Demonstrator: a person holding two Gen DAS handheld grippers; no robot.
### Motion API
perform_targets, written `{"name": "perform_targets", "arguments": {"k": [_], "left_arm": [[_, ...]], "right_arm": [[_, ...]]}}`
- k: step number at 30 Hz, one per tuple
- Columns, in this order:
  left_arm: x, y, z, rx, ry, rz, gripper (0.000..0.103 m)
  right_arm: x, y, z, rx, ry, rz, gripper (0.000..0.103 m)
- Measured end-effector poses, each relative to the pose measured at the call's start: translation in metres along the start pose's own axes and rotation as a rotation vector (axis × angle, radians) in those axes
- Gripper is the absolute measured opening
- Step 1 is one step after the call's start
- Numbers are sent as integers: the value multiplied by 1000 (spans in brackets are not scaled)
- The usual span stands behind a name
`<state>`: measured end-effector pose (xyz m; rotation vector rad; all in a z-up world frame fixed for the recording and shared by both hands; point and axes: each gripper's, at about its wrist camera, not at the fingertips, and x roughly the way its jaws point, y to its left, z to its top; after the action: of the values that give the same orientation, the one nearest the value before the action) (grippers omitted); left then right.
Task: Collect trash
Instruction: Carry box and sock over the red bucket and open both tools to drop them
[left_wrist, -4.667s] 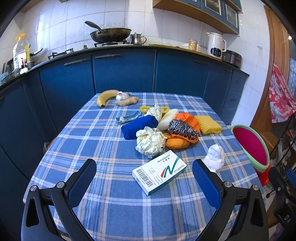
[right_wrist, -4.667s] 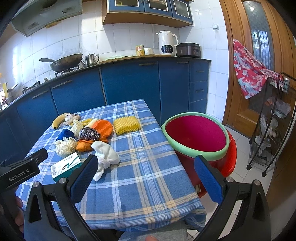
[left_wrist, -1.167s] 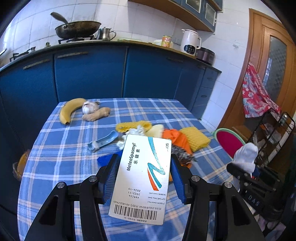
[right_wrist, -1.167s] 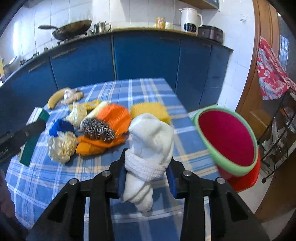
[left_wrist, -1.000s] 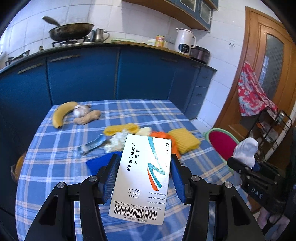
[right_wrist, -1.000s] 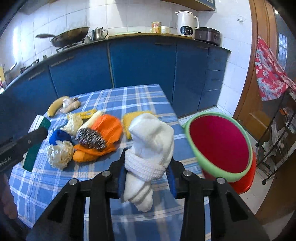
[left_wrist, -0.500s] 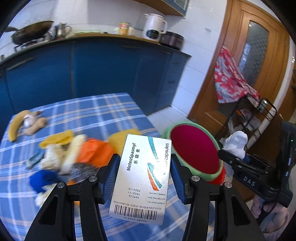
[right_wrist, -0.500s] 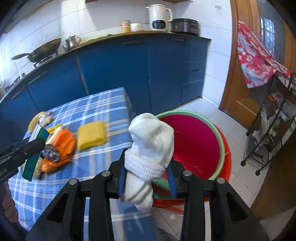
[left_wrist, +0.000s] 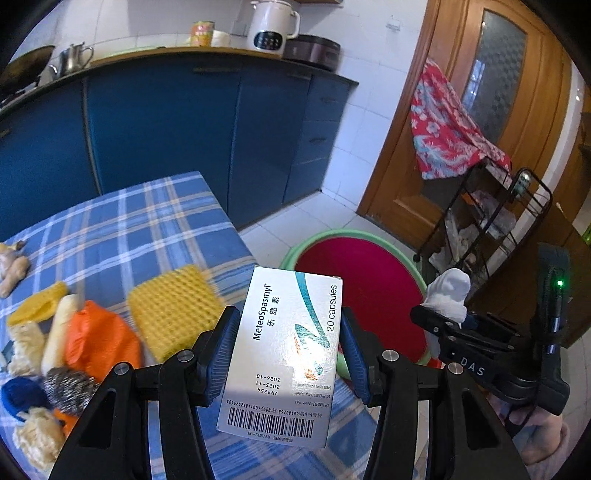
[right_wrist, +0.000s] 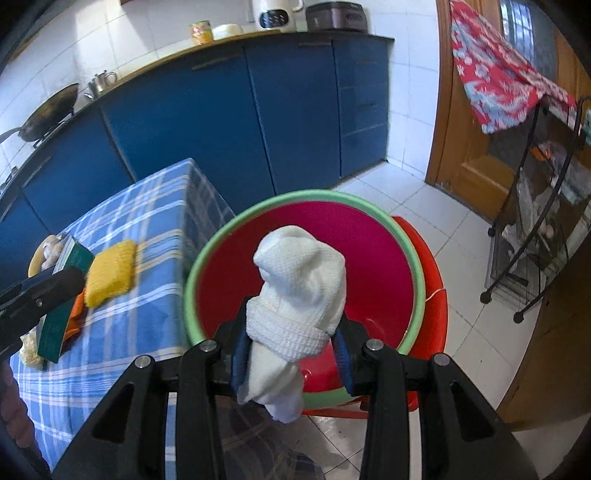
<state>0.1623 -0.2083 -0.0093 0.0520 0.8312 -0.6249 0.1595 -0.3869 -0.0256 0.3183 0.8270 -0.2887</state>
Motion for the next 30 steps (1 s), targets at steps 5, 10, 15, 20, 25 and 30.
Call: {"name": "perform_targets", "arguments": {"k": [5,10,15,20,25,30], "left_arm": [[20,-11,5,18,28,-4,55],[35,-23,9,38,40,-14,55],[50,-38,12,62,56,-37,55],[65,-50,12,70,59,-54,56],[80,-56,11,66,84,-56,57],[85,-57,8,66,103,-35,66]], "right_arm": [[14,-15,0,36,10,3,47],[12,-25,0,49,-19,5,64],[1,-36,0,80,-58,5,66],[-12,-52,-4,134,-88,-1,67],[-22,-63,-12,179,-102,-4,67],[-25,-70,-16,197,-104,-7,67]]}}
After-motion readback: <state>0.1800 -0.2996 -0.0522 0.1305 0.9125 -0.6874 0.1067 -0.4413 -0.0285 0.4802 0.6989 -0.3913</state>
